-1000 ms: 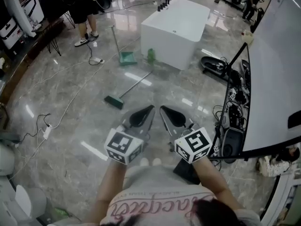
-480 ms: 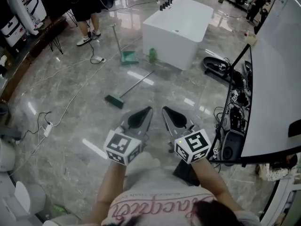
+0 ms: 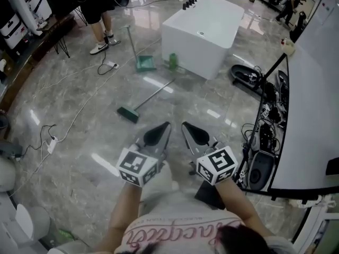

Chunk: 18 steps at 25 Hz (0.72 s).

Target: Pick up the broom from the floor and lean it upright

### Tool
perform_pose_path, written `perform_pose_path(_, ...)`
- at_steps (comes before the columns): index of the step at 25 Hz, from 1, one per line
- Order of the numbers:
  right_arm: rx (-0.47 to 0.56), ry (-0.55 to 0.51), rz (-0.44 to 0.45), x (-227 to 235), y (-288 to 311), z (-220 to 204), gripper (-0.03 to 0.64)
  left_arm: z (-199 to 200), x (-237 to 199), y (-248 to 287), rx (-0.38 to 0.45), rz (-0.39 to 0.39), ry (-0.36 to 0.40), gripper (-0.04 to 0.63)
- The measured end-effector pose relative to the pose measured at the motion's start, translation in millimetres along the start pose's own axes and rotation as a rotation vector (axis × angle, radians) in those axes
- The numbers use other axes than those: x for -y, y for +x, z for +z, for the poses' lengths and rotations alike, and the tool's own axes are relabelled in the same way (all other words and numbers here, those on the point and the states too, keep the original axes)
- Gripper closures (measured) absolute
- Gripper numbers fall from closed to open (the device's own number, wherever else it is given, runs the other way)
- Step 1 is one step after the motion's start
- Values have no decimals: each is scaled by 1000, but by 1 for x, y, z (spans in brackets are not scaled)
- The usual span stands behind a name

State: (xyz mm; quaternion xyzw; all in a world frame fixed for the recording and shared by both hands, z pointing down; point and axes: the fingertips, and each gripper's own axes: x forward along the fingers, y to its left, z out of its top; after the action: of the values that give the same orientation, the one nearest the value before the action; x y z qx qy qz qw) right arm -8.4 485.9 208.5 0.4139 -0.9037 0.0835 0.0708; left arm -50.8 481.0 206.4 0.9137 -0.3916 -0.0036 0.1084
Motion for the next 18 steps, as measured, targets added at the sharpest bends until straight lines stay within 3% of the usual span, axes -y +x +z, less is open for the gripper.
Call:
perform_pose_path(15, 32, 6, -53, 66, 134, 41, 615, 34, -119, 88, -34, -103, 22, 595)
perform_pose_path(18, 51, -40, -59, 76, 158, 48, 615, 37, -138, 102, -29, -123, 23, 595)
